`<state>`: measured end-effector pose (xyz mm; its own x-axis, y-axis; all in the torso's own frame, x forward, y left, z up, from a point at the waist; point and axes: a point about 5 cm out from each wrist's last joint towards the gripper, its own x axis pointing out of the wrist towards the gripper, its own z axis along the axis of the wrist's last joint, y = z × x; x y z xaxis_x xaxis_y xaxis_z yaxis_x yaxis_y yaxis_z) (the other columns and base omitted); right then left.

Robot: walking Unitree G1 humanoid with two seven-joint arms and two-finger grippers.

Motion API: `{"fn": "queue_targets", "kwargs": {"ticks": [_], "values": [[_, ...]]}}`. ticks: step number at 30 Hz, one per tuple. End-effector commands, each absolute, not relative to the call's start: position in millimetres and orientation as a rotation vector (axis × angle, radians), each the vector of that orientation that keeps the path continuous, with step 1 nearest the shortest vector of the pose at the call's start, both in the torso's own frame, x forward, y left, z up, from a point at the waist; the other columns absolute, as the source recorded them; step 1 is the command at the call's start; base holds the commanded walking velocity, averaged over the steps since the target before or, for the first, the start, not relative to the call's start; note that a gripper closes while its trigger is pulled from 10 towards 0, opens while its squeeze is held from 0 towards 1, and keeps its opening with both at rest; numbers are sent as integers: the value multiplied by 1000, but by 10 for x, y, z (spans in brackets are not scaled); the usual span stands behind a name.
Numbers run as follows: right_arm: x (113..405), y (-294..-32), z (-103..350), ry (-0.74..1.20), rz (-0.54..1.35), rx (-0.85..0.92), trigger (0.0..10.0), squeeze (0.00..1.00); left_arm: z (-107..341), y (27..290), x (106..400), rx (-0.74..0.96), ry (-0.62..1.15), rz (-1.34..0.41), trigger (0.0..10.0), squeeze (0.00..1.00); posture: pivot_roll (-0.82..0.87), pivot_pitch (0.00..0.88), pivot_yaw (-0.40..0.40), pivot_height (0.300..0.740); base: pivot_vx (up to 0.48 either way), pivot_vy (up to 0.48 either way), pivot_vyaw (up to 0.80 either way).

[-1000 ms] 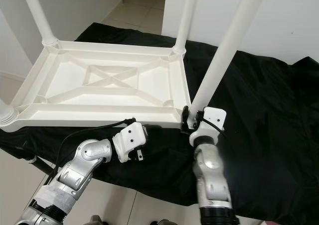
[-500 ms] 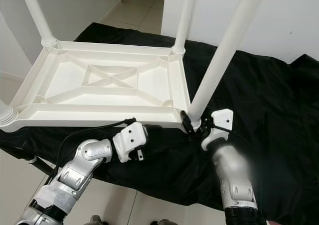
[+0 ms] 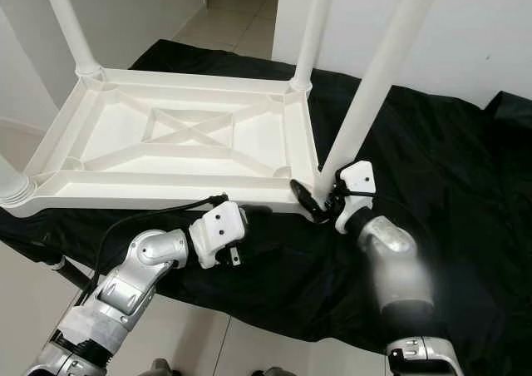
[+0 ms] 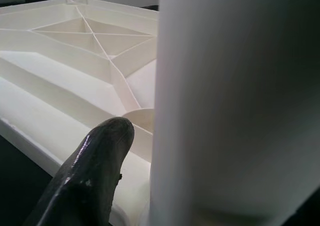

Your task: Building children table

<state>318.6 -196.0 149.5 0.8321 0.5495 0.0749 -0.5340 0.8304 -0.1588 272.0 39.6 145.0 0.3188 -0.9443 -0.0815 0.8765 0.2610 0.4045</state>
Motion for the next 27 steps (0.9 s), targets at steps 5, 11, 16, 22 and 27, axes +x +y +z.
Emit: {"fn": "queue_targets", "kwargs": {"ticks": [5,11,16,22,27], "values": [[3195,-1984,1413,-81,611,-147,0,0,1457,392,2759,410,-198,-1194,10000,0,21,80,-55,740,0,0,0],[3163,-2020,1351,-63,607,-128,0,0,1452,392,2750,409,-197,-1197,10000,0,14,83,-49,740,0,0,0],[3154,-2036,1334,-63,578,-96,7569,0,1452,389,2748,409,-197,-1203,10000,0,10,86,-47,740,0,0,0],[3141,-2019,1395,-98,494,-50,10000,0,1449,381,2745,410,-196,-1209,10000,0,6,87,-46,740,0,0,0],[3124,-1992,1432,-104,336,-48,10000,0,1448,385,2742,410,-196,-1212,10000,0,1,85,-44,740,0,0,0]]}}
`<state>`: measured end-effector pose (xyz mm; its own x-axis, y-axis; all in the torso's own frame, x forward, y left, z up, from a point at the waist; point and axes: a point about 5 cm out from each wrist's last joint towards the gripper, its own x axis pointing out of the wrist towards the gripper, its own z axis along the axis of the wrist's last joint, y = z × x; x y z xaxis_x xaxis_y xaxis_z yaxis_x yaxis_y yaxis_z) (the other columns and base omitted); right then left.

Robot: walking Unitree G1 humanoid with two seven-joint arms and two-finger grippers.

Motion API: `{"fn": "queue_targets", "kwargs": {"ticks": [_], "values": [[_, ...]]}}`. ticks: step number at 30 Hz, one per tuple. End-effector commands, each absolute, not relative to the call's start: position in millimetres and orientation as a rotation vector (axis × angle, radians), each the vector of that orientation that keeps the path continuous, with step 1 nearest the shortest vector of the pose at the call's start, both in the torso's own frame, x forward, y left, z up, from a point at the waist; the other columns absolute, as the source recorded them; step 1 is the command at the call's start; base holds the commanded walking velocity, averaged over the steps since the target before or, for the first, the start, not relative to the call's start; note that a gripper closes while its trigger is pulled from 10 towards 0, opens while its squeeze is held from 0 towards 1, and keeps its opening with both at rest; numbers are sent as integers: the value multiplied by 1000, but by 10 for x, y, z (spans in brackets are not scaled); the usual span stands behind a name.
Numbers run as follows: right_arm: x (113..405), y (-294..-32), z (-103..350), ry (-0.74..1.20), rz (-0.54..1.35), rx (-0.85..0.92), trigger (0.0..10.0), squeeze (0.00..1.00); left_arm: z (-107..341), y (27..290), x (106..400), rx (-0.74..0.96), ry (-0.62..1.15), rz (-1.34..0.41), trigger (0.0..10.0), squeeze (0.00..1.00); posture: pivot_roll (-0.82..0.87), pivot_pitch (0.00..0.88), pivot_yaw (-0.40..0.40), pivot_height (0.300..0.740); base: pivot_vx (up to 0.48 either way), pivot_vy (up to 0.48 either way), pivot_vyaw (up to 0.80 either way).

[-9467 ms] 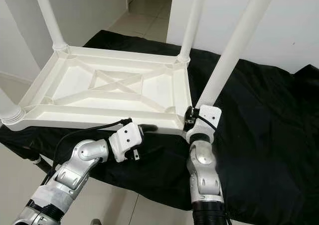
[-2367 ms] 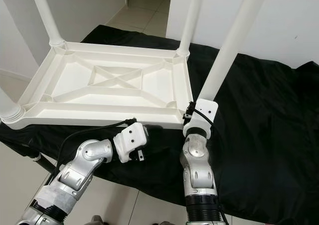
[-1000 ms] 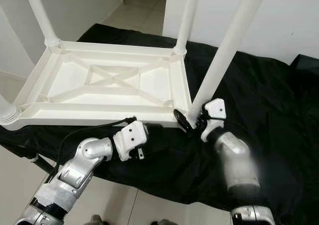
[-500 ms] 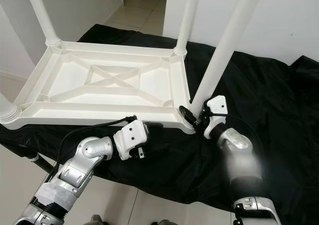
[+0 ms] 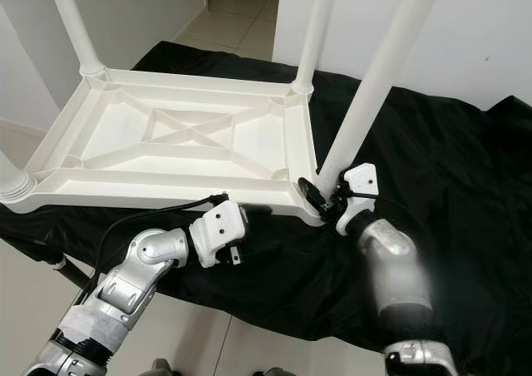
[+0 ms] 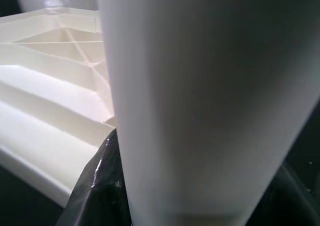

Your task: Building children table

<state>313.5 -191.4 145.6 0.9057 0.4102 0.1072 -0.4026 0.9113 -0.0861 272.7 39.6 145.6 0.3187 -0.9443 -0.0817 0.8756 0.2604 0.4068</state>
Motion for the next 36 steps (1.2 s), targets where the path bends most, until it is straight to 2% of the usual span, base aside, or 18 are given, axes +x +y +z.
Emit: {"fn": "queue_targets", "kwargs": {"ticks": [1,11,12,14,17,21,25,36], "values": [[3119,-1985,1434,-105,320,-45,10000,0,1447,385,2741,410,-196,-1212,10000,0,1,85,-44,740,0,0,0],[3001,-1905,1413,-86,69,19,10000,0,1444,384,2734,410,-196,-1215,10000,0,-2,88,-46,740,0,0,0],[2937,-1823,1365,-63,-99,43,10000,0,1440,382,2734,408,-195,-1214,10000,0,-3,91,-49,740,0,0,0],[2937,-1823,1365,-63,-99,43,10000,0,1440,382,2734,408,-195,-1214,10000,0,-3,91,-49,740,0,0,0],[2893,-1725,1330,-38,-262,66,10000,0,1444,378,2741,407,-196,-1210,10000,0,-1,93,-55,740,0,0,0],[2893,-1636,1311,-21,-354,100,10000,0,1449,378,2745,406,-198,-1205,10000,0,3,94,-59,740,0,0,0],[2908,-1523,1346,-26,-311,129,10000,0,1445,385,2743,405,-197,-1202,10000,0,1,95,-56,740,0,0,0],[2871,-1503,1402,-34,-318,128,10000,0,1450,396,2754,409,-196,-1199,10000,0,1,98,-61,740,0,0,0]]}}
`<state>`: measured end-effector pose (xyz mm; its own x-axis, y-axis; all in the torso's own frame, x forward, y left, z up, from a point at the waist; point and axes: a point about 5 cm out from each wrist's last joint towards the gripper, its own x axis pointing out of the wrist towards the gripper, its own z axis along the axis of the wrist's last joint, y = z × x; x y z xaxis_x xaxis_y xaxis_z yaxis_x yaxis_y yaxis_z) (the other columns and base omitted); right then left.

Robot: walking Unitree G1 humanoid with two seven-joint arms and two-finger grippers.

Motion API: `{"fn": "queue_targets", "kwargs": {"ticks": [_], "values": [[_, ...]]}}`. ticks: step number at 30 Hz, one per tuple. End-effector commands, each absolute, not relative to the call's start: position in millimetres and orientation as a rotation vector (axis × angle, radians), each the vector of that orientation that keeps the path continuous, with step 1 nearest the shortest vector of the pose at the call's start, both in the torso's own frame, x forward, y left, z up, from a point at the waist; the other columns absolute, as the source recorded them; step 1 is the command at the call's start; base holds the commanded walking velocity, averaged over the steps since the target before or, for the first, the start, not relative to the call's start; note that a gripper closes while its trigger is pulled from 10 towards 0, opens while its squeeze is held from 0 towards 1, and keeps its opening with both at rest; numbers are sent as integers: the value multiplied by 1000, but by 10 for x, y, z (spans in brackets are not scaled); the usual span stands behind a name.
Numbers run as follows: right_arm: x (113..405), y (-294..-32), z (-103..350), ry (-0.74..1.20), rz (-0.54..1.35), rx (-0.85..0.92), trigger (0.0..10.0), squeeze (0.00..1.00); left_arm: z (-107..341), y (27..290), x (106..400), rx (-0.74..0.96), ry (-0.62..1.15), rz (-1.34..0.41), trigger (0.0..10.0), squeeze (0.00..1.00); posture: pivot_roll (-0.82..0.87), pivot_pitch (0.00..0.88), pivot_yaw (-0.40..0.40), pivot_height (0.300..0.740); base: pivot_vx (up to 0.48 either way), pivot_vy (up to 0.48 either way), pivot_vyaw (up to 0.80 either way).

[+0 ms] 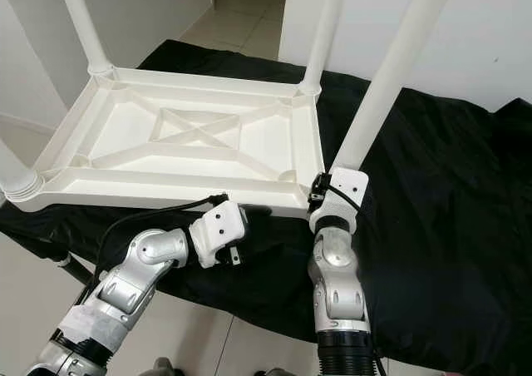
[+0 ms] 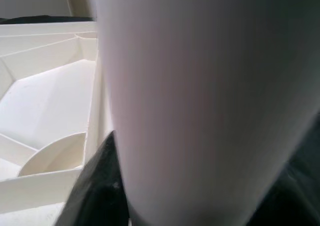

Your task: Building children table

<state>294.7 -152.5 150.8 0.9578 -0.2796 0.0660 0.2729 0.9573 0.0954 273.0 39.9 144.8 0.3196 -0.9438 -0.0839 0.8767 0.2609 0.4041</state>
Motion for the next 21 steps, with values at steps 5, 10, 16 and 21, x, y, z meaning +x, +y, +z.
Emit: {"fn": "queue_targets", "kwargs": {"ticks": [5,10,16,21], "values": [[2869,-1460,1471,-80,-274,150,10000,1000,1452,400,2755,408,-197,-1194,10000,0,2,99,-63,740,0,0,0],[2858,-1463,1479,-106,-170,156,10000,1000,1451,394,2746,407,-197,-1196,10000,0,0,99,-63,740,0,0,0],[2843,-1533,1479,-150,32,129,10000,0,1444,389,2732,404,-196,-1200,10000,0,-1,103,-60,740,0,0,0],[2858,-1644,1542,-184,236,76,10000,0,1436,384,2725,402,-193,-1204,10000,0,-3,103,-58,740,0,0,0]]}}
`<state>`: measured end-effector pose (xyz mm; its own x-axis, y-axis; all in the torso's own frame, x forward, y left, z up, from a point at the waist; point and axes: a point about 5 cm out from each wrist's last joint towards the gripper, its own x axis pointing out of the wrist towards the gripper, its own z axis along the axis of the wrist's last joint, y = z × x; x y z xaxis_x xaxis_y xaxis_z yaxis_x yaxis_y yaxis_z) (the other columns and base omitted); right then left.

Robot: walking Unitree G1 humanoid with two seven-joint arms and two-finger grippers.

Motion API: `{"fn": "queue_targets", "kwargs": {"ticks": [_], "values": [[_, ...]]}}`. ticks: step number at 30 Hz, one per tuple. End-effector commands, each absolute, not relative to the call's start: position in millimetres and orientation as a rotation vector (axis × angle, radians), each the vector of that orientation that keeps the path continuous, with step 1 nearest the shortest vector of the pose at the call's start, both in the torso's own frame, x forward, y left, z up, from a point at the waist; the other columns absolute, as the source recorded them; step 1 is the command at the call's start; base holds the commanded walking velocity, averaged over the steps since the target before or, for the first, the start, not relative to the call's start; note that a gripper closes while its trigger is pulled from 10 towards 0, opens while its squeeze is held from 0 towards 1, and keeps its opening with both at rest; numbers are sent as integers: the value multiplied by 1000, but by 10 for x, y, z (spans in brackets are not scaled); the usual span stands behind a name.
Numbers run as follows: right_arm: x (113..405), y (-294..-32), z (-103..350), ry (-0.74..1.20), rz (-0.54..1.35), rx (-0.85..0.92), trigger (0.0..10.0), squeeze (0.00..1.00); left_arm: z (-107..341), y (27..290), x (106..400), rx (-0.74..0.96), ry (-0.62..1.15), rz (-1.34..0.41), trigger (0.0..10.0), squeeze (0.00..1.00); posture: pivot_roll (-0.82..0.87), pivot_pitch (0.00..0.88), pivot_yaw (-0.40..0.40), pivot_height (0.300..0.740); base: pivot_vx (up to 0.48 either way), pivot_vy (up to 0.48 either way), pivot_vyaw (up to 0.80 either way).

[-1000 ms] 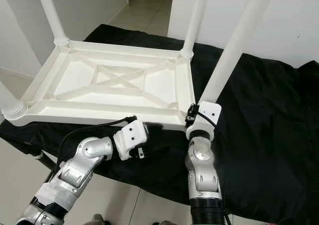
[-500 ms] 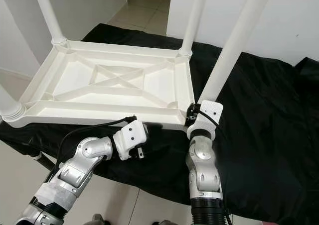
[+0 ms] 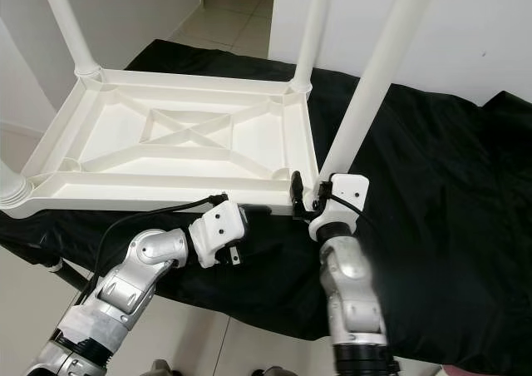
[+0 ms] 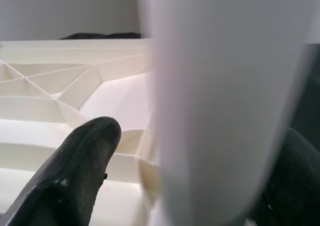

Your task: Building children table

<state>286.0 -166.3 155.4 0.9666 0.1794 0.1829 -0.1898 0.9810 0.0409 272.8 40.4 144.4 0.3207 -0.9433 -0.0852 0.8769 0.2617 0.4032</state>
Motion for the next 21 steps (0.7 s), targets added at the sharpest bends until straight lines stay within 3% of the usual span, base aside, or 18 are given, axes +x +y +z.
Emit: {"fn": "queue_targets", "kwargs": {"ticks": [1,16,17,19,20,21], "values": [[2860,-1671,1555,-186,294,53,10000,0,1435,382,2724,402,-193,-1205,10000,0,-3,103,-57,740,0,0,0],[3113,-1982,1564,-104,599,-106,10000,0,1463,357,2745,405,-205,-1207,10000,0,-17,90,-50,740,0,0,0],[3147,-1999,1560,-96,618,-117,5216,0,1463,348,2742,405,-207,-1210,10000,0,-16,89,-52,740,0,0,0],[3169,-2009,1559,-92,628,-121,5216,0,1464,342,2741,404,-208,-1212,10000,0,-15,88,-53,740,0,0,0],[3183,-2018,1554,-89,635,-120,0,0,1470,337,2745,405,-210,-1213,10000,0,-13,88,-54,740,0,0,0],[3179,-2021,1535,-81,642,-109,0,0,1481,340,2756,406,-212,-1209,10000,0,-9,89,-58,740,0,0,0]]}}
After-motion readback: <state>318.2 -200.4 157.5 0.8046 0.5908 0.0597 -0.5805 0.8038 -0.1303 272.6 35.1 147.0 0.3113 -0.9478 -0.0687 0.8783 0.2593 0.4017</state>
